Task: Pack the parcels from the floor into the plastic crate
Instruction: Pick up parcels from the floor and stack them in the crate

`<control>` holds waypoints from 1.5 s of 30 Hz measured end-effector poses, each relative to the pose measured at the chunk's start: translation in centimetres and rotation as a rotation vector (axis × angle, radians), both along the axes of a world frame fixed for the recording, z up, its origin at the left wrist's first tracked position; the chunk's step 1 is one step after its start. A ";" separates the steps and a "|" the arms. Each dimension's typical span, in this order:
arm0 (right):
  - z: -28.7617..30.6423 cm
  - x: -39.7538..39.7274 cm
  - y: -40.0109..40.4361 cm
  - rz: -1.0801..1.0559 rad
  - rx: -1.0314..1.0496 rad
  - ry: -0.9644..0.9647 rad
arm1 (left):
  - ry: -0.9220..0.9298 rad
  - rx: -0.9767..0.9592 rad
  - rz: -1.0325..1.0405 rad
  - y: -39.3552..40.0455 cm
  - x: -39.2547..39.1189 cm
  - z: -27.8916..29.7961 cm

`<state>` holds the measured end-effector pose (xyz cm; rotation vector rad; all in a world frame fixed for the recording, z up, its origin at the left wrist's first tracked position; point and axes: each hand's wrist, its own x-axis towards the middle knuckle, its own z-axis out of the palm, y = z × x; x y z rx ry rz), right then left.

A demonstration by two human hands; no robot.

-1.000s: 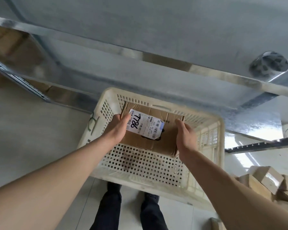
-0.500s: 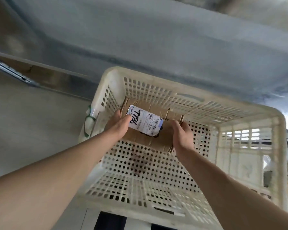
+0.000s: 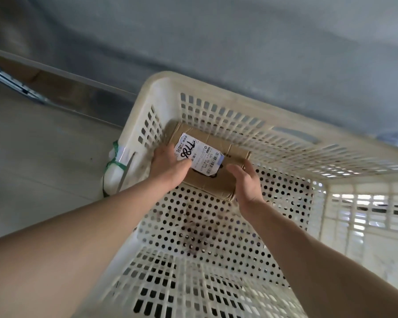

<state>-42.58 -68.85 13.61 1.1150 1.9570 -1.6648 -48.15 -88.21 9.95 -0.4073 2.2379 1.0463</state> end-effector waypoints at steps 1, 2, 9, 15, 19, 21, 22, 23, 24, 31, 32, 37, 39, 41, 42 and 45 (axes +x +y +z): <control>-1.0 0.0 0.2 0.005 -0.015 0.002 | 0.016 -0.005 0.002 0.3 0.1 1.6; -1.2 0.0 0.2 0.013 -0.027 0.000 | 0.042 -0.014 0.003 0.6 0.3 3.4; -0.5 -0.6 0.2 0.073 -0.074 0.000 | 0.083 -0.142 -0.050 1.4 0.9 4.2; 1.5 -1.0 0.3 0.149 -0.108 -0.007 | 0.081 -0.181 -0.135 1.9 0.6 4.7; 3.3 -0.7 0.4 0.164 -0.093 0.000 | 0.097 -0.162 -0.147 1.6 1.0 6.4; 5.1 -0.3 0.5 0.161 -0.080 0.014 | 0.087 -0.142 -0.156 1.7 1.5 7.8; 6.0 0.0 0.6 0.167 -0.068 0.026 | 0.088 -0.137 -0.160 1.8 1.7 8.6; 6.9 0.4 0.9 0.165 -0.059 0.041 | 0.096 -0.127 -0.161 2.0 2.0 9.4; 7.8 0.8 1.2 0.162 -0.054 0.056 | 0.096 -0.125 -0.159 2.2 2.3 10.3; 15.7 3.5 4.1 0.168 -0.020 0.132 | 0.129 -0.118 -0.181 5.2 5.5 19.2; 16.9 4.0 4.5 0.169 -0.015 0.150 | 0.144 -0.119 -0.175 5.8 6.0 20.9; 23.4 6.5 7.0 0.137 -0.030 0.229 | 0.175 -0.077 -0.162 8.9 9.0 28.0; 25.9 7.7 8.1 0.137 -0.031 0.259 | 0.202 -0.065 -0.156 10.1 10.1 30.2; 28.1 8.8 9.2 0.145 -0.018 0.291 | 0.230 -0.043 -0.157 11.1 11.1 32.1; 29.2 9.4 9.7 0.142 -0.014 0.310 | 0.240 -0.023 -0.158 11.7 11.7 33.0; 32.2 11.3 10.9 0.089 -0.028 0.337 | 0.273 0.014 -0.173 13.3 13.3 35.8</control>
